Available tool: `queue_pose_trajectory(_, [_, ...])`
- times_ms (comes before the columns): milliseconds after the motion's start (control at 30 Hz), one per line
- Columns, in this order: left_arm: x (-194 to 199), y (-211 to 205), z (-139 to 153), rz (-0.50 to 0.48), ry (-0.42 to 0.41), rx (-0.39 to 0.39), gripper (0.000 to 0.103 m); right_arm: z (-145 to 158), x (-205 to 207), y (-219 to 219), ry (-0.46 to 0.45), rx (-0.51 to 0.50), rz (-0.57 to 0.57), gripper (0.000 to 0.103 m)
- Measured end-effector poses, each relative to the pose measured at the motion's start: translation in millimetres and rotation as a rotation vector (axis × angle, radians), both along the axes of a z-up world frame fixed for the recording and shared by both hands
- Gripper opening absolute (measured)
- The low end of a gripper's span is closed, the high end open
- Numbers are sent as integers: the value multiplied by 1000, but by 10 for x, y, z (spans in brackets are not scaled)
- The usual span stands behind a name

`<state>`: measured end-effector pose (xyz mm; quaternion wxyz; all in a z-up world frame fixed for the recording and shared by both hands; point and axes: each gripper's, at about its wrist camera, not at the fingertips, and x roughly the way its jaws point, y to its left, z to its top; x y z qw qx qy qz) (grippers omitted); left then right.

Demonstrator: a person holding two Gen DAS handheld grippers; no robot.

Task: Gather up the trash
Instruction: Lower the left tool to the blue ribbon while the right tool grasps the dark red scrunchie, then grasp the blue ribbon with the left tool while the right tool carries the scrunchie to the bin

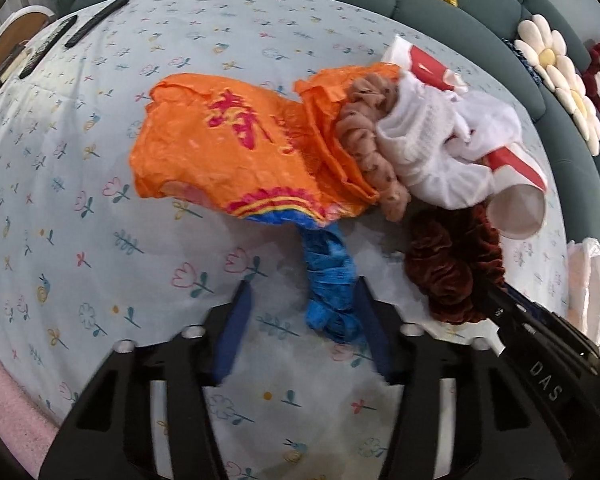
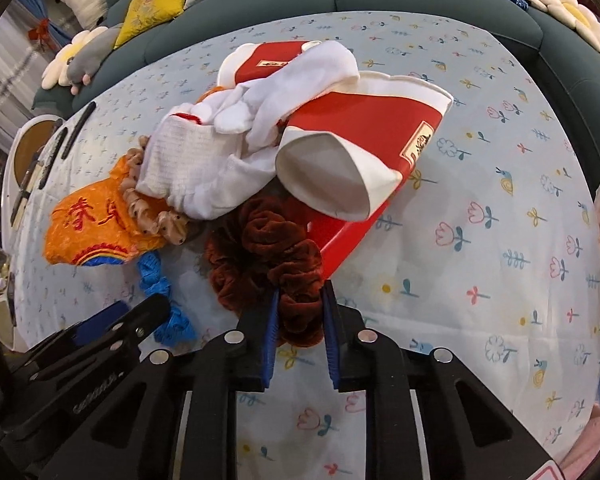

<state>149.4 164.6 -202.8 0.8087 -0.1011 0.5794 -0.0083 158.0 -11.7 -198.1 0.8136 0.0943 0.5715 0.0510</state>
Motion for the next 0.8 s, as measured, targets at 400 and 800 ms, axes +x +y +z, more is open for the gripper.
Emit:
queue_pose_trajectory(400, [-256,-177,297,-49,-40,-25,8,440,-385,-227,-83,51,-28,14])
queue_pose_trajectory(800, [-487,-760,1038,-182,-175,-67,8,1093,-744,-696,-238,14,-103,14])
